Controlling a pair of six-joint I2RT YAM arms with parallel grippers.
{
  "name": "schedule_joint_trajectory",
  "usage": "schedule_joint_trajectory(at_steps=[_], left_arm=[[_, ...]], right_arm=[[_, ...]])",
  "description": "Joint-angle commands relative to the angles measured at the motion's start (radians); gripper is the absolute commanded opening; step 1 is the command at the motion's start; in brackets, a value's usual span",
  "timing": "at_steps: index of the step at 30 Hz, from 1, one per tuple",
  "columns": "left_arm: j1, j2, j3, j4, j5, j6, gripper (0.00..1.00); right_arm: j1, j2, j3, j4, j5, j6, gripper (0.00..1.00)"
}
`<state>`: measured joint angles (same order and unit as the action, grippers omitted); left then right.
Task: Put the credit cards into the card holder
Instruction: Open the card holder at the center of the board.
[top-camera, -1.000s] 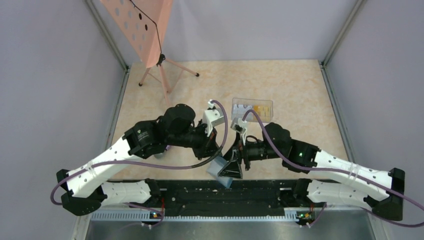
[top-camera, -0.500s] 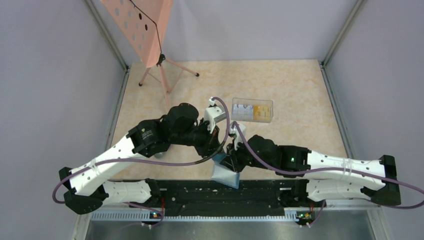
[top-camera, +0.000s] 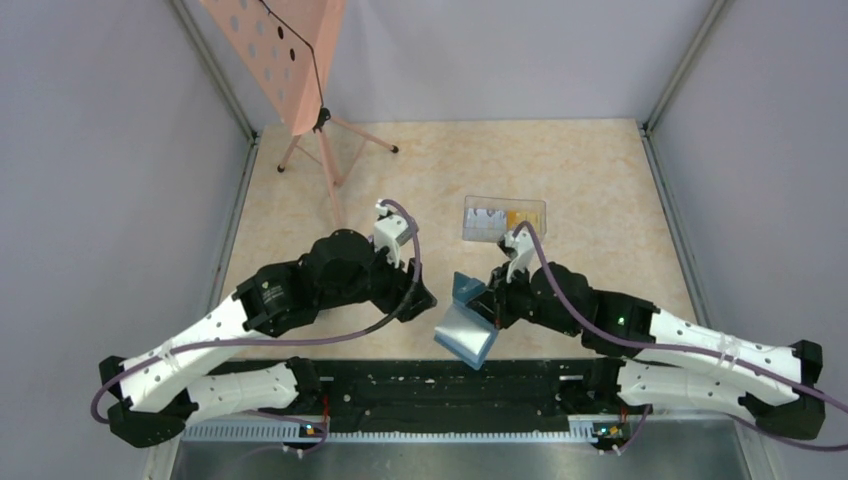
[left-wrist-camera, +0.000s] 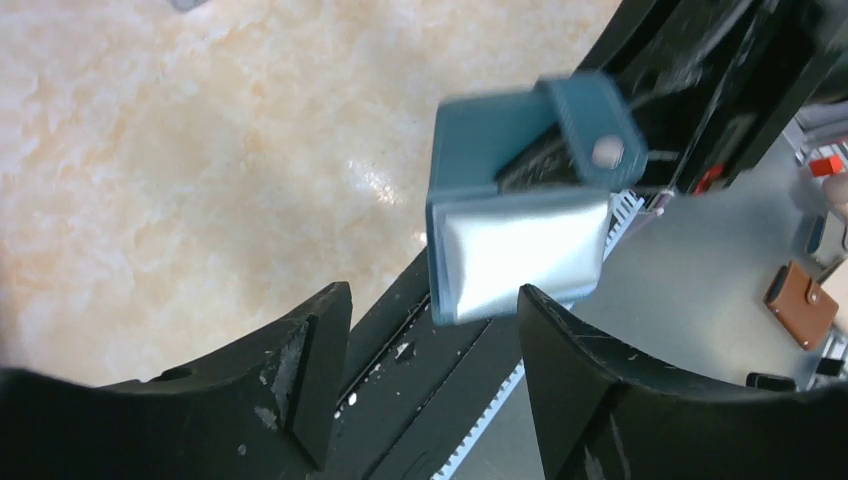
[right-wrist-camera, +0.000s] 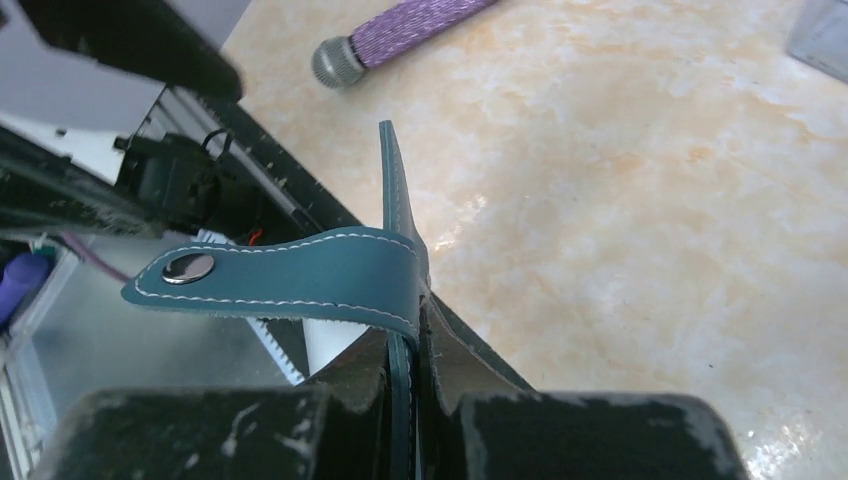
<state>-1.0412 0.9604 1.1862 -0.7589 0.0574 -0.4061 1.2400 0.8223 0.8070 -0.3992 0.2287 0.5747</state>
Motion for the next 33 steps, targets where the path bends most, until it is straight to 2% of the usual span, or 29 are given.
schedule_joint_trajectory(at_steps=[1, 4, 7, 9, 13, 18, 24, 27, 33], left_arm=[[0.011, -0.082, -0.129, 0.102, -0.102, -0.136, 0.67], [0.026, -0.114, -0.218, 0.127, -0.092, -0.223, 0.67], [0.052, -0.123, -0.312, 0.170, -0.024, -0.323, 0.67], [0.066, -0.119, -0.370, 0.219, 0.027, -0.384, 0.67], [0.069, -0.110, -0.464, 0.274, 0.043, -0.474, 0.65], [0.069, -0.051, -0.513, 0.342, 0.115, -0.497, 0.61], [0.064, 0.085, -0.461, 0.362, 0.242, -0.474, 0.53], [0.060, 0.097, -0.424, 0.336, 0.238, -0.451, 0.46], [0.060, 0.080, -0.349, 0.204, 0.193, -0.420, 0.46]], right_arm=[[-0.138, -0.049, -0.049, 0.001, -0.175, 0.045, 0.00], [-0.245, -0.043, -0.078, 0.017, -0.334, 0.047, 0.00], [-0.323, -0.019, -0.123, 0.068, -0.490, 0.063, 0.00], [-0.353, -0.017, -0.153, 0.120, -0.565, 0.082, 0.00], [-0.390, -0.041, -0.201, 0.204, -0.643, 0.133, 0.00], [-0.401, -0.046, -0.219, 0.226, -0.667, 0.156, 0.00], [-0.402, -0.039, -0.221, 0.226, -0.656, 0.163, 0.00], [-0.401, -0.034, -0.222, 0.222, -0.654, 0.163, 0.00], [-0.401, -0.032, -0.226, 0.218, -0.644, 0.164, 0.00]])
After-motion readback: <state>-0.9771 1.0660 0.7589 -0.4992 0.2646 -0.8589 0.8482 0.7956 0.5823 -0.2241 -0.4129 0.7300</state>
